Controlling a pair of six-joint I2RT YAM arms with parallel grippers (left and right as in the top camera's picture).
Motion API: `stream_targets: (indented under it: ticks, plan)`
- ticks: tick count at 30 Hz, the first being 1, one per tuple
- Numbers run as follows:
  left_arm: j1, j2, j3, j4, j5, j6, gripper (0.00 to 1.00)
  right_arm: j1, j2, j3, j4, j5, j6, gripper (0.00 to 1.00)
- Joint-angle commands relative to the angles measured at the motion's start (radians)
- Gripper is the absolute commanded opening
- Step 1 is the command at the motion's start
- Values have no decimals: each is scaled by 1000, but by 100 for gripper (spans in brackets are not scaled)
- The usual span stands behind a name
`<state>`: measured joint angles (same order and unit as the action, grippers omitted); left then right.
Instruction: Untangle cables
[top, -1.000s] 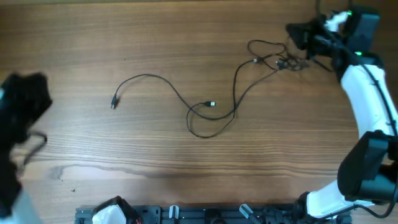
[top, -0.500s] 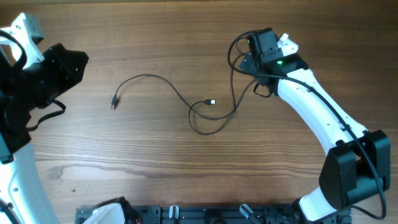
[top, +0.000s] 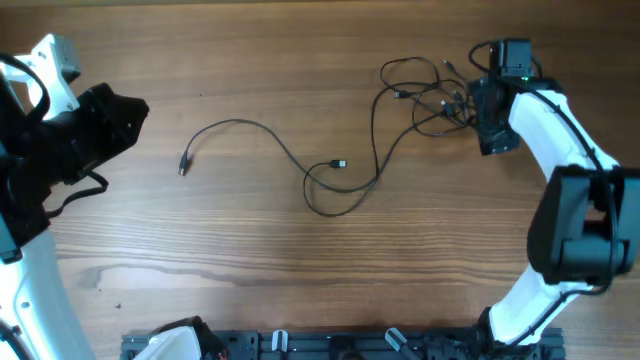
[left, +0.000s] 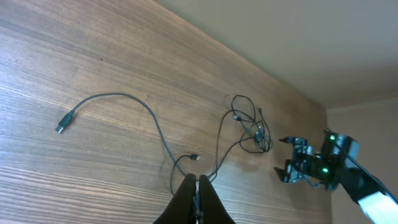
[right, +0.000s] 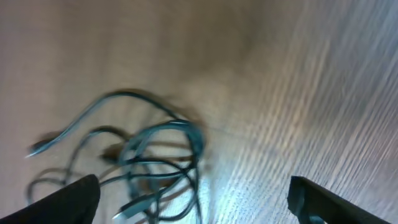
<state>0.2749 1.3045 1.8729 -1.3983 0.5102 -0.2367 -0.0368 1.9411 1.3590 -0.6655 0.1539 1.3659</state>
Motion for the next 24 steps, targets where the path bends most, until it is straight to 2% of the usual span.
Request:
stream_targets:
  ticks: [1, 4, 7, 8, 9, 10, 13, 14, 15, 16, 17, 19, 21, 22, 24]
  plan:
    - [-5, -5, 5, -20, -32, 50, 4, 4, 35, 7, -32, -129, 328, 100]
    - [-5, -5, 5, -24, -36, 51, 4, 6, 36, 7, -119, -156, 542, 100]
    - [-5, -5, 5, -35, -36, 61, 4, 4, 48, 7, -118, -135, 552, 97]
    - [-5, -5, 5, -37, -36, 66, 4, 3, 62, 7, -113, -129, 552, 92]
    - [-5, -5, 5, -39, -36, 66, 4, 3, 70, 7, -105, -126, 542, 82]
    - [-5, -5, 5, -41, -36, 66, 4, 4, 81, 7, -93, -122, 525, 66]
    - [-5, -5, 5, -56, -36, 66, 4, 3, 97, 7, -42, -120, 492, 63]
    - [-5, -5, 5, -62, -36, 66, 4, 3, 97, 7, -34, -111, 492, 49]
    - [-5, -5, 5, -65, -36, 66, 4, 3, 97, 7, -29, -106, 492, 15]
    - [-5, -5, 5, -69, -36, 66, 4, 3, 97, 7, -29, -108, 488, 4]
    - [-5, -5, 5, -72, -36, 66, 4, 3, 97, 7, -3, -131, 378, 4]
    - [-5, -5, 5, -72, -36, 66, 4, 3, 87, 7, 152, -290, -129, 4]
    - [-5, -5, 5, -72, -36, 70, 4, 11, 39, 8, 380, -634, -567, 4]
    - [-5, -2, 5, -72, -37, 74, 4, 18, -7, 8, 420, -732, -688, 4]
    - [-5, 20, 5, -72, -36, 74, 4, 40, -132, 8, 395, -806, -868, 4]
